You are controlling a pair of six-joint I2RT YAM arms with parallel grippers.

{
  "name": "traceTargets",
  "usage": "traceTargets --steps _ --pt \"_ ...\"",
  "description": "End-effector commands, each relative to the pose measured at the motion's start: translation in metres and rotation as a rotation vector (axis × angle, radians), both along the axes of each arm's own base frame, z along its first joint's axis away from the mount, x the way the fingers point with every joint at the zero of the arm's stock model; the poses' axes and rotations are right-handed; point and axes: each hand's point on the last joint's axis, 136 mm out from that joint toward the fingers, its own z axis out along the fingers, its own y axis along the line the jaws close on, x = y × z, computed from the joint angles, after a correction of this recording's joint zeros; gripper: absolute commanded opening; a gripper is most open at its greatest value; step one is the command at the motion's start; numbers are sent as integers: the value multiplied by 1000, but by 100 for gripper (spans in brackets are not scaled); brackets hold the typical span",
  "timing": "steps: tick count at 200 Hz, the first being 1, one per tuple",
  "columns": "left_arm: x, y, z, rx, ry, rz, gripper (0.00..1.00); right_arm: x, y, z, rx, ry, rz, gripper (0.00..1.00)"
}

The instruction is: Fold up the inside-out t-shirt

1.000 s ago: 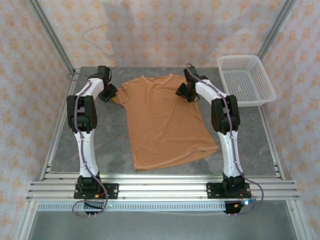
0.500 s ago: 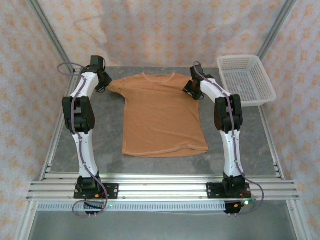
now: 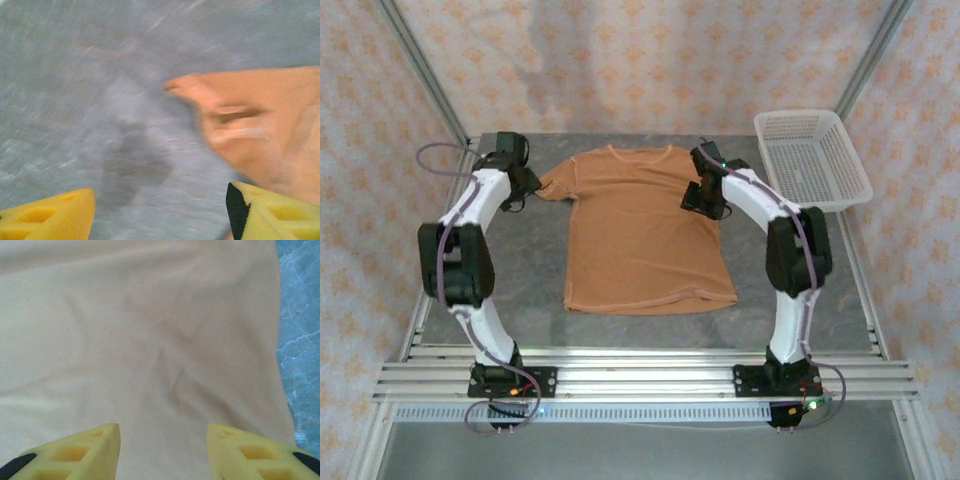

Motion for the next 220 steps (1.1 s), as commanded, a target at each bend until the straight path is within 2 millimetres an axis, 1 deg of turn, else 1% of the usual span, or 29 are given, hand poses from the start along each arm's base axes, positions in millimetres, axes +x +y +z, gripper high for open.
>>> traceTargets --steps 1,12,15,22,28,37,49,71,104,140,149,162,168,195,220 --pt "-32 -96 10 -38 -61 -220 71 -68 -20 -3 -136 25 65 48" --pt "-50 -128 -5 -68 -46 -279 71 -95 -18 -7 -165 37 99 48" --pt "-54 -135 -9 -78 -44 -291 71 -97 -18 -8 -168 38 103 48" --pt "-64 -149 -20 -100 -35 -313 71 -114 -17 -11 -197 41 125 47" --pt "-72 -157 -30 -111 -24 -322 70 -121 -17 -13 -213 44 134 45" --pt "-82 -165 -41 -116 -9 -332 70 -135 -16 -16 -234 52 151 43" --pt "-91 -167 -51 -109 7 -330 70 -151 -14 -23 -245 63 169 42" --pt "-103 -172 -65 -131 24 -333 69 -169 -11 -35 -245 81 182 41" --pt "-113 -172 -75 -135 45 -333 69 -179 -10 -52 -230 110 178 41" --pt "-118 -170 -76 -126 52 -334 68 -181 -5 -63 -203 129 175 40" --pt "-119 -169 -76 -122 54 -333 68 -182 -5 -66 -201 134 173 38" --pt "-120 -169 -76 -119 56 -333 68 -182 -5 -67 -203 136 172 33" --pt "-120 -169 -76 -119 57 -335 68 -182 -5 -67 -204 135 171 33" --pt "-121 -169 -74 -119 56 -336 67 -181 -7 -67 -210 132 170 33" --pt "-122 -168 -71 -113 57 -341 67 -183 -4 -71 -201 144 172 33"
